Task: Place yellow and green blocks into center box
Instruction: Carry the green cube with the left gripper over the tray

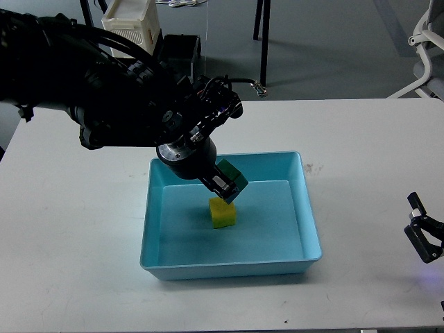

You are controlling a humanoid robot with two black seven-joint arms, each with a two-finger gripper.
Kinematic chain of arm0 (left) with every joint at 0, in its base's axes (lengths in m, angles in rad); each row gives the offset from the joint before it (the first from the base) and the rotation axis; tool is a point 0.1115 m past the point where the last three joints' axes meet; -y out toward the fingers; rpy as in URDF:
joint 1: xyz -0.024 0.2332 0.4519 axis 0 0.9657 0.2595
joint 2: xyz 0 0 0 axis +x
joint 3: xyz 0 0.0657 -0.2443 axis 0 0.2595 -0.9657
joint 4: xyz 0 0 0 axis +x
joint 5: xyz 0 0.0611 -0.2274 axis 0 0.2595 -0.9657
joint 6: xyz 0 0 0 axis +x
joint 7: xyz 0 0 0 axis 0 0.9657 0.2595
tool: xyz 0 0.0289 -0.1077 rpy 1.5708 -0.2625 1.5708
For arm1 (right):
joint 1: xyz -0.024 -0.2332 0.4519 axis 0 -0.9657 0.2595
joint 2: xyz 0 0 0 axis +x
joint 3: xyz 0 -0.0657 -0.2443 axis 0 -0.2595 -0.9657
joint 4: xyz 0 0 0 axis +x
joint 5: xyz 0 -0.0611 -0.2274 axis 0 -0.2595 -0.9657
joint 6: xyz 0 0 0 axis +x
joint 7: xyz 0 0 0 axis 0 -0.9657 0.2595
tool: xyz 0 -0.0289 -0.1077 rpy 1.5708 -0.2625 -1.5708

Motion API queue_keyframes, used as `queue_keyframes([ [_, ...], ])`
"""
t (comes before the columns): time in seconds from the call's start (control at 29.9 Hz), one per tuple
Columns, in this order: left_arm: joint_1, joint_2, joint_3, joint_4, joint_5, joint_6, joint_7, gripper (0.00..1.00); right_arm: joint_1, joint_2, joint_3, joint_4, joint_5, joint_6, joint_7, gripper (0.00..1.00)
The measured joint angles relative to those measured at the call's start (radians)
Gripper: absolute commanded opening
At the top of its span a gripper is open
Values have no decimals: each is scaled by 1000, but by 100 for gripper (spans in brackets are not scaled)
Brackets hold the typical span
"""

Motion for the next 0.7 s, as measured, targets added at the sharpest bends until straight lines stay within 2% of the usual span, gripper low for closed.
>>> queue_keyframes([
  [0.23, 34, 0, -9, 18, -17, -7, -2, 2, -2, 0, 0, -4, 0, 0, 0, 100],
  [0.43, 51, 0, -42, 13, -34, -11, -24, 4, -2, 0, -3, -8, -1, 1, 0, 100],
  [0.57, 72, 0, -51, 26, -34, -12, -25, 10, -2, 0, -1, -9, -1, 1, 0, 100],
  [0.7, 102, 0, -50, 65, -32, -13, -21, 23, -2, 0, -1, -9, -2, 1, 0, 100],
])
